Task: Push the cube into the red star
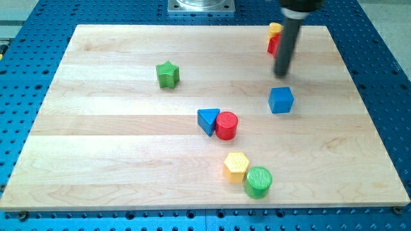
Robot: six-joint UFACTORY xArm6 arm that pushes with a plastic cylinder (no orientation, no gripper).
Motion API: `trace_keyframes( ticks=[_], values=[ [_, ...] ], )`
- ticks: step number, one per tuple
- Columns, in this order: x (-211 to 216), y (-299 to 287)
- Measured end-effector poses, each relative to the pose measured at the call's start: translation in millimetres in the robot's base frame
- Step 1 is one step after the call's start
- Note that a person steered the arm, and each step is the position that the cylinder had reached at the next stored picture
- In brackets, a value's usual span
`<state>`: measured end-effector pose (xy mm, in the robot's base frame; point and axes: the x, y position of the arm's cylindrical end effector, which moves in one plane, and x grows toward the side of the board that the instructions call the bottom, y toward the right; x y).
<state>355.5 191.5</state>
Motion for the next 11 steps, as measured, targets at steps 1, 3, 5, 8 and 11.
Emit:
trace_keyframes(
  ticks=[1, 3, 5, 8, 11],
  values=[
    [56, 59],
    [85, -54],
    [117, -73],
    [32, -155],
    [-21, -60]
  ],
)
